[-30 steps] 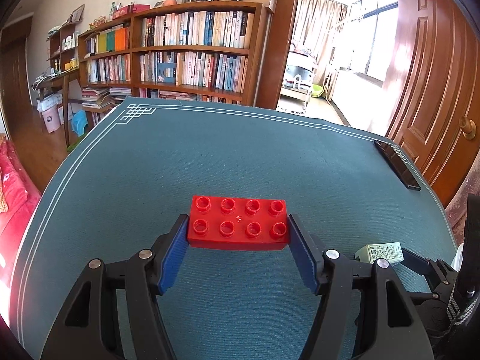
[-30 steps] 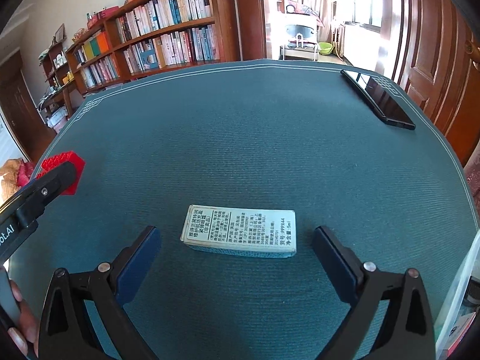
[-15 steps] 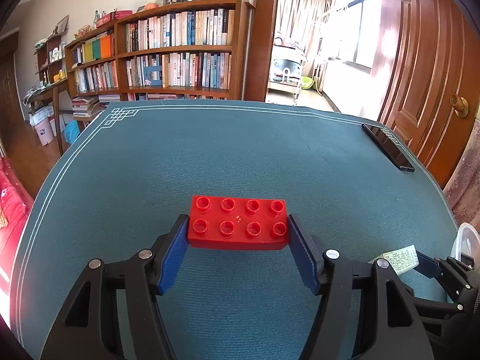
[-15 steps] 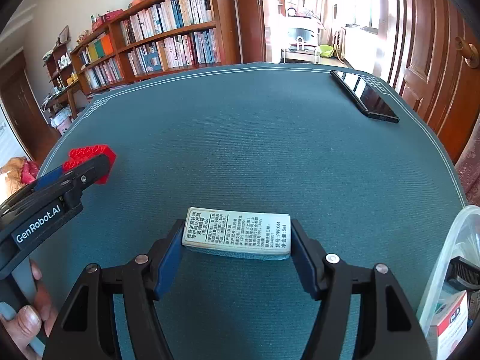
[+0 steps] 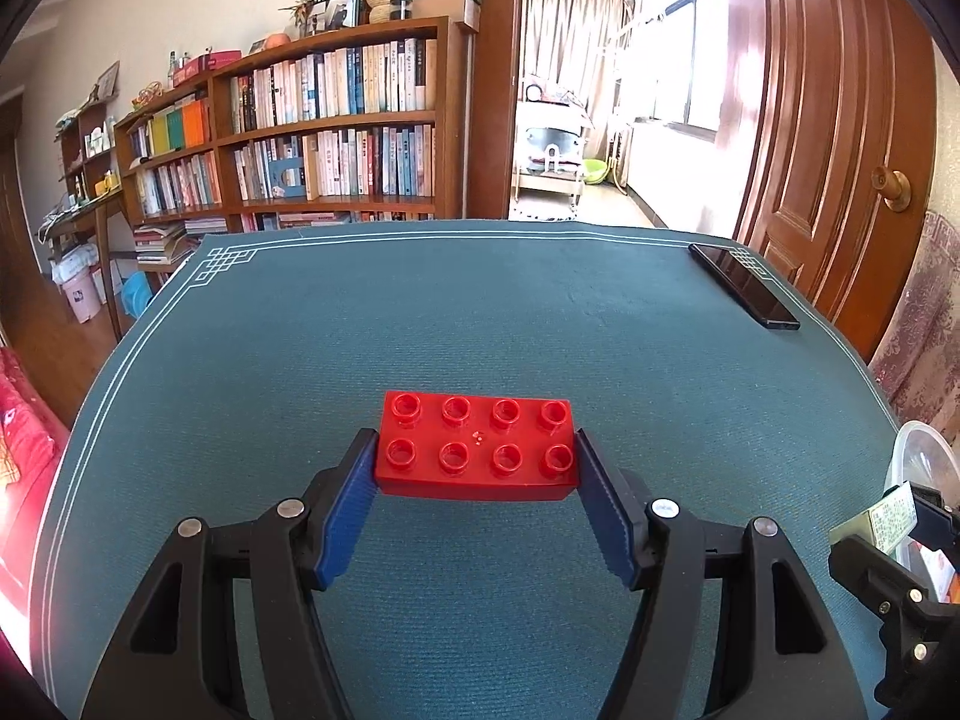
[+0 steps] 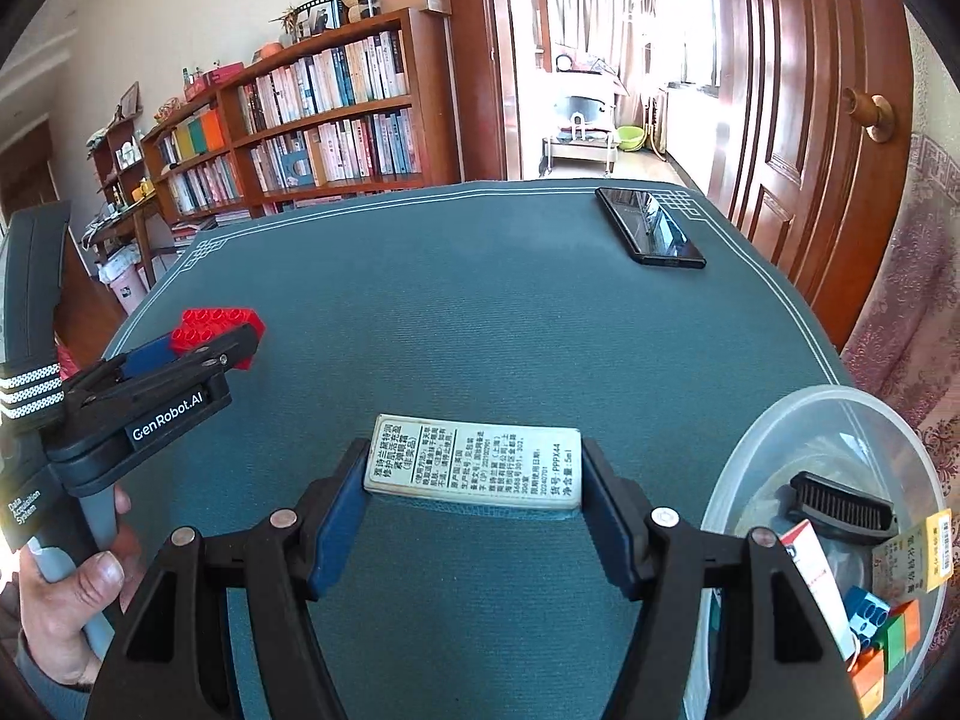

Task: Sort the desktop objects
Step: 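Carry the red block and medicine box over the clear bowl with both grippers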

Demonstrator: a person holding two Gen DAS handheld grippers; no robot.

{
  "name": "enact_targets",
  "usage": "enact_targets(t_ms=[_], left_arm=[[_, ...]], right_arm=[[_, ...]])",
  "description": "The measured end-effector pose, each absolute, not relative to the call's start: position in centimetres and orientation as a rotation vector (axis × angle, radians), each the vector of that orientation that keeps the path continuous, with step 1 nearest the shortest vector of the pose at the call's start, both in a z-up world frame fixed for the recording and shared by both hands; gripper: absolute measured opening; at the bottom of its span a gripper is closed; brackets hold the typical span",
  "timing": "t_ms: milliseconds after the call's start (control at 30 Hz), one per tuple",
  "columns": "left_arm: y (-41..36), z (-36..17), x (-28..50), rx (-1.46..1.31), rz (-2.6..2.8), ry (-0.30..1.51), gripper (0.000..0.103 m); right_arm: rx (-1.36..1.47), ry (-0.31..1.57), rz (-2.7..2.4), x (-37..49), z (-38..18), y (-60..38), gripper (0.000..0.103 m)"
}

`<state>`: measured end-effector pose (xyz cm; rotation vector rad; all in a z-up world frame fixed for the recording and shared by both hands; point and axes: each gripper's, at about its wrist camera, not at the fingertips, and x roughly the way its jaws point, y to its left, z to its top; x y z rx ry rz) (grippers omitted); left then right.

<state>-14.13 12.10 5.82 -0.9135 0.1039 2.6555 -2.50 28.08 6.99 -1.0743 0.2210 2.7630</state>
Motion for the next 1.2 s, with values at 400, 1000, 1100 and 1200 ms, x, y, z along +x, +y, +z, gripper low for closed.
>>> enact_targets(t_ms=[400, 1000, 1100, 1200], left_arm=[[14.4, 7.2, -10.3, -0.860, 2.626, 0.172, 0.068], [20.5, 8.2, -3.5, -0.818, 2.457, 0.215, 0.068], [22.0, 8.6, -2.7, -0.812, 2.417, 0.207, 0.068], [23.5, 8.9, -2.1, -0.803, 2.384, 0.212, 0.068]], right_arm=[[-0.973, 0.231, 2.741, 2.4, 9.0, 31.3, 0.071], [-0.849, 0.341, 2.603, 9.7, 9.2, 39.8, 0.071], [-0.831, 0.367, 2.577, 10.5, 9.1, 41.3, 0.071], [-0.809, 0.388, 2.555, 11.4, 9.1, 42.5, 0.071]])
